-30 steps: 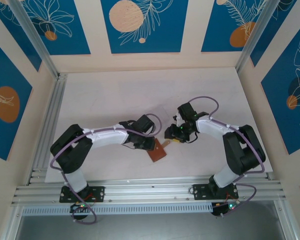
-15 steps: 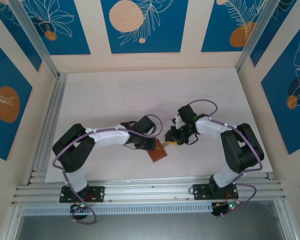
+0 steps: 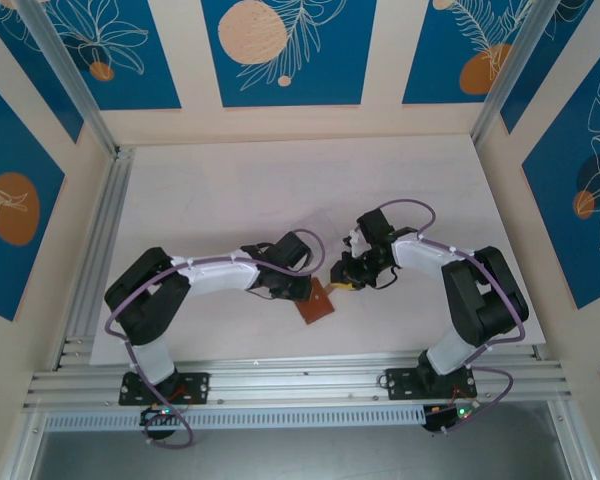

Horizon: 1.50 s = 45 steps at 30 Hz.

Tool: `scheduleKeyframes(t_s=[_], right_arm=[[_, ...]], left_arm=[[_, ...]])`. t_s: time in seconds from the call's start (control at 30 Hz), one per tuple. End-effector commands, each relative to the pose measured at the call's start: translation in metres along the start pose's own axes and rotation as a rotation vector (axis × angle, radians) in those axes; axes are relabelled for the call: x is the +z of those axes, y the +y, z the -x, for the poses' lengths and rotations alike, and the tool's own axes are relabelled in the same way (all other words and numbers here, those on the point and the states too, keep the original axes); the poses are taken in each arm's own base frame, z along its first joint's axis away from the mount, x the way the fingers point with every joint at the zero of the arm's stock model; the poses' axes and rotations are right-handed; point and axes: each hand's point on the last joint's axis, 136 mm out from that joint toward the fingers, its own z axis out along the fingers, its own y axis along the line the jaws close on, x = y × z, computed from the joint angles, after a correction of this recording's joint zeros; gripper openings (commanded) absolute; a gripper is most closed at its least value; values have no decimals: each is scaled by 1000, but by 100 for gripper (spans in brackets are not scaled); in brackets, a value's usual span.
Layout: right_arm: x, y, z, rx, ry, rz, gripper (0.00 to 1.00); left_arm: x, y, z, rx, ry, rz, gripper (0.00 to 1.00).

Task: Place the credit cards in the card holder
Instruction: Close the button on the card holder.

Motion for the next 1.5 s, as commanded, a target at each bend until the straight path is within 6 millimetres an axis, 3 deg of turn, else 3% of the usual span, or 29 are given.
scheduleKeyframes(t_s=[0.0,0.33,0.77,0.87,1.2,1.47], right_arm=[[-7,14,0,-26,-3,62,26],[-8,17,2,-22,2,80,24],[-7,18,1,-30,10,86,6],[-4,21,-5,-55,25,87,0],[15,36,-34,-172,127,93,0],[27,21,-40,-191,150,-51,0]], left_arm=[[21,16,-30,-3,88,57,12],[23,17,-31,-4,93,57,12],[24,17,-33,-5,98,58,12],[23,17,-32,-5,96,58,12],[26,16,-32,-15,99,49,11],[27,17,-34,-19,99,47,11]])
